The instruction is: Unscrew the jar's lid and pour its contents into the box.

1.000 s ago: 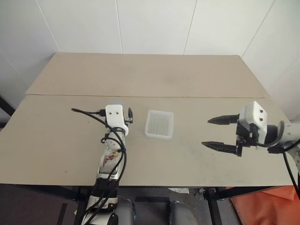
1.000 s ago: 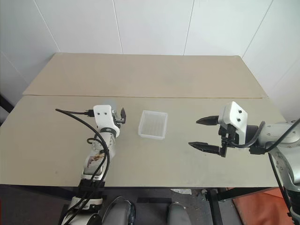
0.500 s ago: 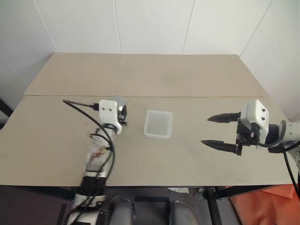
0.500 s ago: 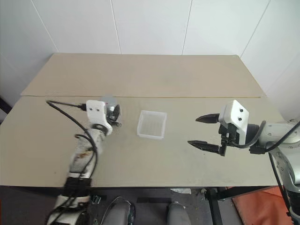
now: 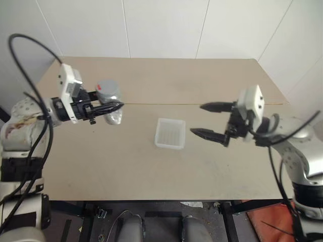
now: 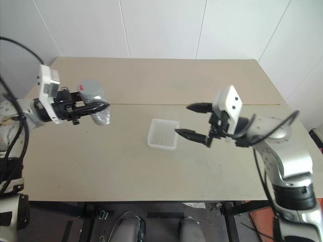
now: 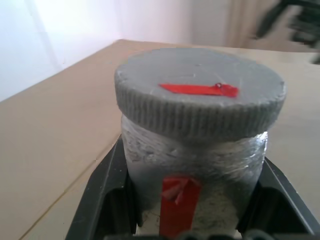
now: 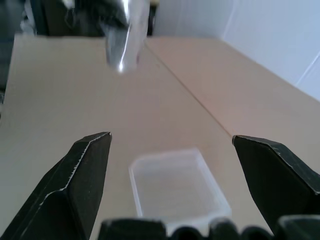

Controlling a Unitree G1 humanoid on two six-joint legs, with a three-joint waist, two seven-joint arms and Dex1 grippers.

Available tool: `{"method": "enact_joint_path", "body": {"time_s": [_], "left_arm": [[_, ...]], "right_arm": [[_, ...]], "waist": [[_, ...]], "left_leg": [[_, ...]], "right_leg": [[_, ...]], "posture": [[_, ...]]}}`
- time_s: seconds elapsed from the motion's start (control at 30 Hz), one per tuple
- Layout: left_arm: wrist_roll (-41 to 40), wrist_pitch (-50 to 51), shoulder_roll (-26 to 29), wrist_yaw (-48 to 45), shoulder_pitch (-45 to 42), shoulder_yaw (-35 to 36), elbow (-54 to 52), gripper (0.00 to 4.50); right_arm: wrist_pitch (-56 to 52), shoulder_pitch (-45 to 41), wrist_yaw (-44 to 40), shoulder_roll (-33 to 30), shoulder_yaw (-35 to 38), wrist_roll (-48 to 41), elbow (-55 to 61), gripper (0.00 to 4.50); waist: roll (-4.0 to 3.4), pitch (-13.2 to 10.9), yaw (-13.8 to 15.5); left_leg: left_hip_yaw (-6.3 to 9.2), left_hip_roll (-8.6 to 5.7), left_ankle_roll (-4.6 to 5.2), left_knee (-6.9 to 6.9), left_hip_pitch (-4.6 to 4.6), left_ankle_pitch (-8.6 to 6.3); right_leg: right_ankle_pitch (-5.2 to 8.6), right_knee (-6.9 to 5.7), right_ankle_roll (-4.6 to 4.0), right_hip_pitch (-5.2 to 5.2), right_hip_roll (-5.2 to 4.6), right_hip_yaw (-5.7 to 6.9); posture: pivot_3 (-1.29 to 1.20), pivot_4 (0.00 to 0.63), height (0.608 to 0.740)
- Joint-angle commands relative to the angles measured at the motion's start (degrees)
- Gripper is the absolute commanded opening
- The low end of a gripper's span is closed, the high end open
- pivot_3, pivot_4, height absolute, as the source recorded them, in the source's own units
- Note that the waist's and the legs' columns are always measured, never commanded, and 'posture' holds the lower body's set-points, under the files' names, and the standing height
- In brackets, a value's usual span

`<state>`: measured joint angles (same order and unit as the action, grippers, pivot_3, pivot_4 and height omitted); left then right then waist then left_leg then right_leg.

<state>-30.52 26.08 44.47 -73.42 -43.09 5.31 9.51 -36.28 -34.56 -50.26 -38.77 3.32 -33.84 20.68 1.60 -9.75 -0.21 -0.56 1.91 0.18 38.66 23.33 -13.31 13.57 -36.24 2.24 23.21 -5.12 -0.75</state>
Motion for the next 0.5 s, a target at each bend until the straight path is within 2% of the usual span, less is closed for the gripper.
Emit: {"method": "enact_joint_path", "body": {"time_s": [0.03,0.2,0.27,0.37,0.5], "left_arm": [[2.0,-5.1,-2.8,-5.7,-3.8,-4.0,4.1,1.96],[3.8,-8.4,-8.9,-7.9,-8.5,-6.8,10.4,1.96],[3.8,-8.9,-10.6,-9.1,-9.9,-7.2,12.4,1.96],[4.6,-10.3,-13.4,-9.4,-12.0,-7.7,15.8,1.96],[4.7,-11.4,-16.4,-9.6,-13.4,-7.4,18.1,1.96]], "right_arm": [[-4.3,-5.7,4.1,3.0,-0.9,-2.6,1.1,4.5],[-12.4,-14.3,11.0,8.5,-3.1,-3.6,-0.2,4.5],[-14.6,-16.7,13.2,10.5,-3.9,-3.4,-0.6,4.5],[-16.5,-18.7,15.2,12.1,-5.4,-2.6,-1.0,4.5],[-17.1,-19.9,16.6,13.2,-7.0,-1.1,-2.1,4.5]], "waist": [[0.0,0.0,-0.1],[0.0,0.0,-0.2],[0.0,0.0,-0.4],[-0.01,0.0,-0.5],[-0.01,0.0,-0.5]], "left_leg": [[-0.01,0.0,0.0,0.0,0.04,0.0],[0.01,0.0,0.01,0.08,0.32,0.01],[0.0,-0.02,0.02,0.13,0.53,0.01],[0.0,-0.02,0.03,0.16,0.83,0.02],[0.0,-0.03,0.03,0.18,0.9,0.02]], "right_leg": [[0.0,0.0,0.0,0.05,0.0,-0.01],[-0.01,-0.1,-0.01,0.3,0.0,-0.01],[-0.02,-0.57,-0.01,0.58,-0.01,-0.04],[-0.01,-0.78,-0.01,1.0,0.0,-0.07],[-0.01,-0.76,-0.01,1.03,-0.01,-0.06]], "posture": [[0.0,0.15,0.74],[0.0,0.15,0.74],[0.0,0.15,0.74],[0.0,0.15,0.74],[0.0,0.15,0.74]]}}
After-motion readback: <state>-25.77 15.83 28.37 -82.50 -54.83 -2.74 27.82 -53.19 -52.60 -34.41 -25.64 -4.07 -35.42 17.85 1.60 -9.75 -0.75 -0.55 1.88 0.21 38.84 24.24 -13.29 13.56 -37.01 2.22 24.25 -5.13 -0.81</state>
